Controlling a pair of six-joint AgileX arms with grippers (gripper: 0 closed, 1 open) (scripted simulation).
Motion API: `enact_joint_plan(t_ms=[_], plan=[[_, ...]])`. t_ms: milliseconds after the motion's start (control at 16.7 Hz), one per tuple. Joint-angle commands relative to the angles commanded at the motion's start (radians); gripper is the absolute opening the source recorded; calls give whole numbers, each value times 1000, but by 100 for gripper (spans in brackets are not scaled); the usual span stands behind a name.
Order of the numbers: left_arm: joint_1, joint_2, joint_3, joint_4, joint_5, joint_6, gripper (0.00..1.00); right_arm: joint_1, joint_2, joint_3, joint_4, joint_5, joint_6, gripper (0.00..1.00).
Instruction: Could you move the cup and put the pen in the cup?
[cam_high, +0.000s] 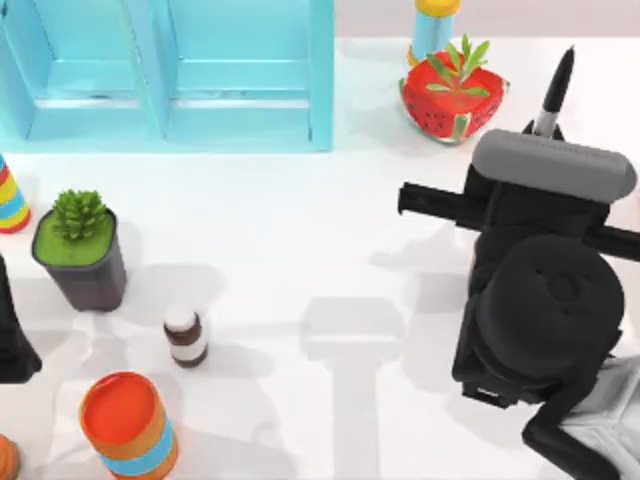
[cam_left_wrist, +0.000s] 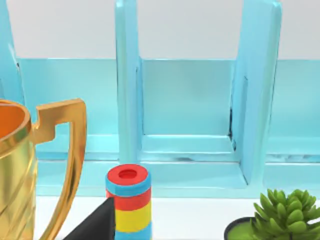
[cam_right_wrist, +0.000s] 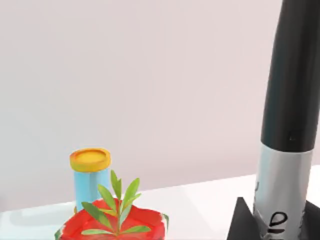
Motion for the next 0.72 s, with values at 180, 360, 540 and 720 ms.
enact_joint_plan(t_ms=[180,360,540,720], plan=[[0,0,0,0,0,0,100,-27,20,4,5,-26,10,0],[0,0,0,0,0,0,100,-52,40,8,10,-54,20,0],[0,0,0,0,0,0,100,-71,53,12,15,-72,28,0],[0,0,0,0,0,0,100,-71,53,12,15,-72,28,0]])
